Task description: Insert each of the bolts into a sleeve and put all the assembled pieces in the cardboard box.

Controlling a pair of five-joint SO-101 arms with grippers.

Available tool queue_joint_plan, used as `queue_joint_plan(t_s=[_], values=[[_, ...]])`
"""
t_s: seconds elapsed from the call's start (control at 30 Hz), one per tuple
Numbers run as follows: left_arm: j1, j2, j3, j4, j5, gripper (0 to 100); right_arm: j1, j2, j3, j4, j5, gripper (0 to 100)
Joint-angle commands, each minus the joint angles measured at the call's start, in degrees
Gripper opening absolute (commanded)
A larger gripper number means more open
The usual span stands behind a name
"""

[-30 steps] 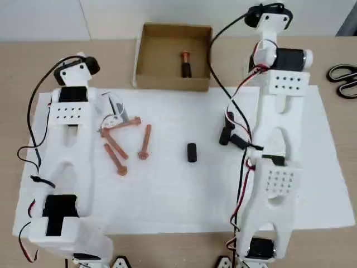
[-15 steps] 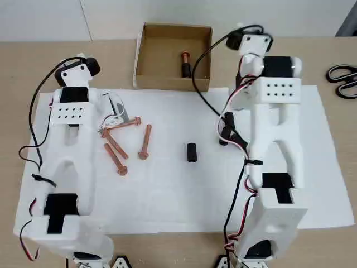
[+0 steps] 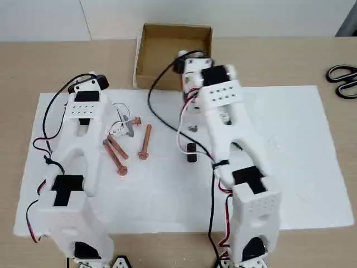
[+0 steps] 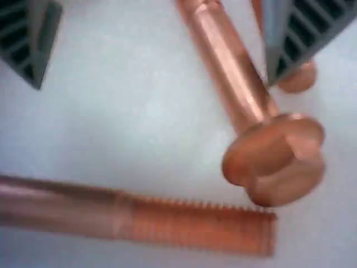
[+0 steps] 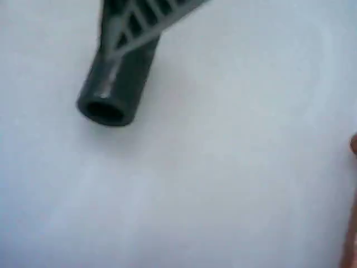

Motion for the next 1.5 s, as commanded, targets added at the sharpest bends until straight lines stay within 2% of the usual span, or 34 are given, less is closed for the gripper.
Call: queue_joint_plan(t_s=[0.0,0.97,1.07,1.23,1.47], values=[[0.44,-0.44,-0.4,-0.88,0.53,24,-2.07,0.66,0.53,-0.31,-1.23,24.0],[0.44,0.0,-0.13,-2.81,0.62,24,-6.11,12.97,0.62,-1.98,-2.46,24.0],[0.44,0.0,-0.04,-2.81,0.62,24,-6.11,13.76,0.62,-2.95,-2.46,21.4],[0.44,0.0,3.65,-6.24,2.46,19,-6.11,14.11,0.62,-3.82,-2.46,18.8],[0.44,-0.09,5.05,-7.3,2.55,18,-6.11,14.11,0.62,-3.47,-2.11,17.7]])
